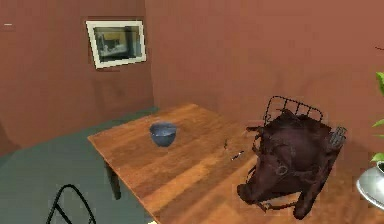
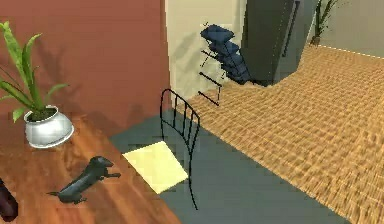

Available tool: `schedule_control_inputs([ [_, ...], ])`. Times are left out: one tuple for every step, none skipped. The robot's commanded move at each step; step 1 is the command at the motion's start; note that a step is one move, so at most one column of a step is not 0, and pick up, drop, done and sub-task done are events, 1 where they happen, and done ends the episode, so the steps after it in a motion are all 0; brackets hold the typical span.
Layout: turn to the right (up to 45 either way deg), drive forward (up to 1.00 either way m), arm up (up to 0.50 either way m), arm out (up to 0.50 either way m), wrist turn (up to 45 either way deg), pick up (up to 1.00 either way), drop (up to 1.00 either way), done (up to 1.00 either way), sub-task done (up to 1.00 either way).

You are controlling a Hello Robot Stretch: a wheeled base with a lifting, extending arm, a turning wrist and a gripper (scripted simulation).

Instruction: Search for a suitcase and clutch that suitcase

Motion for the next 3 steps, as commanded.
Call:
schedule_control_inputs([
  [-45.0, 0.0, 0.0, 0.0, 0.0, 0.0, 0.0, 0.0, 0.0],
  [-45.0, 0.0, 0.0, 0.0, 0.0, 0.0, 0.0, 0.0, 0.0],
  [-30.0, 0.0, 0.0, 0.0, 0.0, 0.0, 0.0, 0.0, 0.0],
])
